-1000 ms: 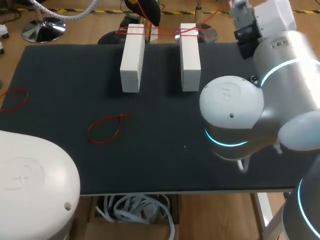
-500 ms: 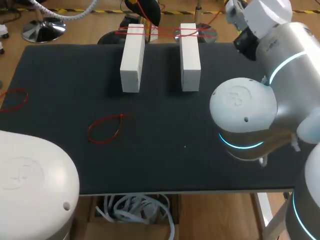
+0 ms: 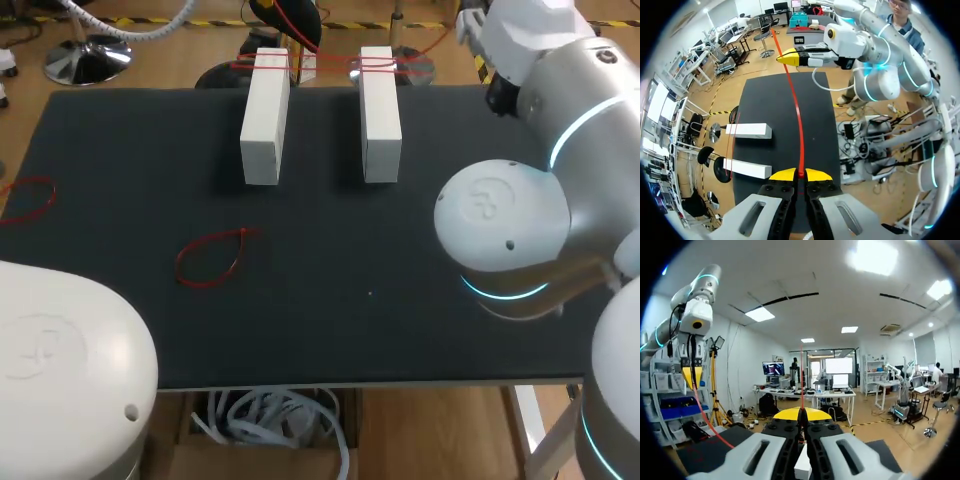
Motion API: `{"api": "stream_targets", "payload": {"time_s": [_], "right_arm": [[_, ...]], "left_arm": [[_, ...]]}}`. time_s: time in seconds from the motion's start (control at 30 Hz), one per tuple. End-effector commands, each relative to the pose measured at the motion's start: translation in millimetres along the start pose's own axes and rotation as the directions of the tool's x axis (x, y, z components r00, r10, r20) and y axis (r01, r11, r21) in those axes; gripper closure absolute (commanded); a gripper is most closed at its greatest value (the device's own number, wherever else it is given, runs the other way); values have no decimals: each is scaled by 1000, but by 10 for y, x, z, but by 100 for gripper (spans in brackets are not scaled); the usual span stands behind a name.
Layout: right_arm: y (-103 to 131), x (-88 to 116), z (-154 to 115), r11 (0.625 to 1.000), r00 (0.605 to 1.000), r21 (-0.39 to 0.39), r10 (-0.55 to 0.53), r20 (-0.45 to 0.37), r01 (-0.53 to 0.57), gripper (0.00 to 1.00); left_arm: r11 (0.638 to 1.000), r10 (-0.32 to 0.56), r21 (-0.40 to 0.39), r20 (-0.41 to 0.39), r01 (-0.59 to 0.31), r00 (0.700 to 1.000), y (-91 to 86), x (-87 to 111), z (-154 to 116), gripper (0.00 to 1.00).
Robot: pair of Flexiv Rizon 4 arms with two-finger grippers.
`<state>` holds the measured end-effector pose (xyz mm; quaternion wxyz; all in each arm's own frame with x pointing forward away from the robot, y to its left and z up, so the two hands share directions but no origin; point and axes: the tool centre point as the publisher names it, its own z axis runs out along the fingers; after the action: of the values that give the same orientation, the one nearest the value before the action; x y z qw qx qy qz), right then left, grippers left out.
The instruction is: Grab the tape and strap the tape.
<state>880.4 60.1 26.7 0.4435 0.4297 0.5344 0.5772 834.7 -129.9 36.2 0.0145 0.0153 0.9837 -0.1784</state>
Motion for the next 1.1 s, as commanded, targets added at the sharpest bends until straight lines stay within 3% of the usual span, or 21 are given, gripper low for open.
{"api": "stream_targets", "payload": {"time_s": [0.03,0.83,0.97,1.1], "right_arm": [[37,41,-1,999,1000,9,-31,7,31,100],[37,41,-1,999,1000,9,-31,7,31,100],[71,208,-57,995,994,65,-76,75,71,100],[46,264,-96,996,989,64,-73,131,65,100]], "left_arm": [[1000,-1,-4,-1,1,1000,-4,1,-12,100],[1000,-1,-4,-1,1,1000,-4,1,-12,100],[1000,-1,-4,-1,1,1000,-4,1,-12,100],[1000,-1,-4,-1,1,1000,-4,1,-12,100]]}}
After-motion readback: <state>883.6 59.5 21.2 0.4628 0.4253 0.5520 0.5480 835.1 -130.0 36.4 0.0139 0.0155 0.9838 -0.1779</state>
